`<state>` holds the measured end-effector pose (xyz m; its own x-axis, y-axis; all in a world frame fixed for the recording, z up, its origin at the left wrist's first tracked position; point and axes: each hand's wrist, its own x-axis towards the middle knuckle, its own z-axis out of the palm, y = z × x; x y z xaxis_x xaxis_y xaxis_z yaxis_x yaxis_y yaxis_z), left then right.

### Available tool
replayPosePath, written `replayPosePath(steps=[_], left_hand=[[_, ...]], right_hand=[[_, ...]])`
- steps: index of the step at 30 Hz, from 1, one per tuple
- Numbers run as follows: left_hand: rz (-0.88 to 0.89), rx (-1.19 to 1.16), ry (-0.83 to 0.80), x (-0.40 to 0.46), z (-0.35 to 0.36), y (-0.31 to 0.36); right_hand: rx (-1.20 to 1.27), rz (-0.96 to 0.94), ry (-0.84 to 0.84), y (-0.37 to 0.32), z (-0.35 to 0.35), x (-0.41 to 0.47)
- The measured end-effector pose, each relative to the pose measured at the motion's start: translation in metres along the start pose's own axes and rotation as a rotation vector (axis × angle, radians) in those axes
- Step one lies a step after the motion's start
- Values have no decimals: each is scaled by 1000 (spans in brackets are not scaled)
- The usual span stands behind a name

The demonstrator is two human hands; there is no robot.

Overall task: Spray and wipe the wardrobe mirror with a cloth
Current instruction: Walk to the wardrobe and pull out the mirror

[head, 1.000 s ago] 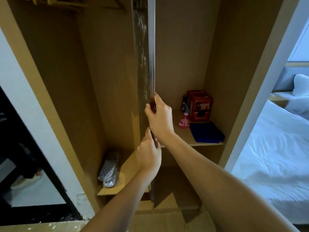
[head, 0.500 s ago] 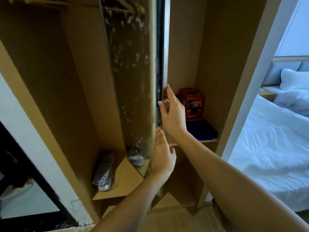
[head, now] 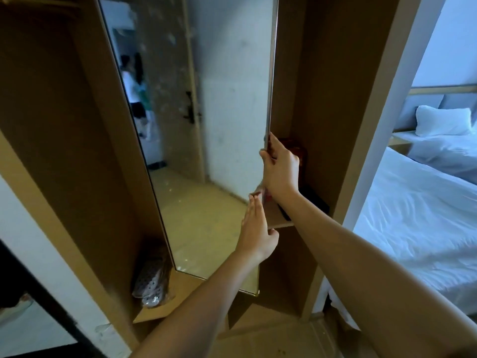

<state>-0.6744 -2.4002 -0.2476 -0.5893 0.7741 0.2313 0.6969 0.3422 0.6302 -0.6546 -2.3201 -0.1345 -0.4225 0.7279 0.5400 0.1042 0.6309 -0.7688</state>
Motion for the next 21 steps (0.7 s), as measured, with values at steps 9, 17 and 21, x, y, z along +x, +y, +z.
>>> replayPosePath(steps=[9,17,21], left_hand=[[139,204,132,14,-64,-39],[21,554,636,24,-182,-115],[-12,712,569,27,-209,-132]], right_hand=[[-56,26,40,10,13,27],[-329,-291,70,-1,28,9],[-535,-344,-99,1,51,1]])
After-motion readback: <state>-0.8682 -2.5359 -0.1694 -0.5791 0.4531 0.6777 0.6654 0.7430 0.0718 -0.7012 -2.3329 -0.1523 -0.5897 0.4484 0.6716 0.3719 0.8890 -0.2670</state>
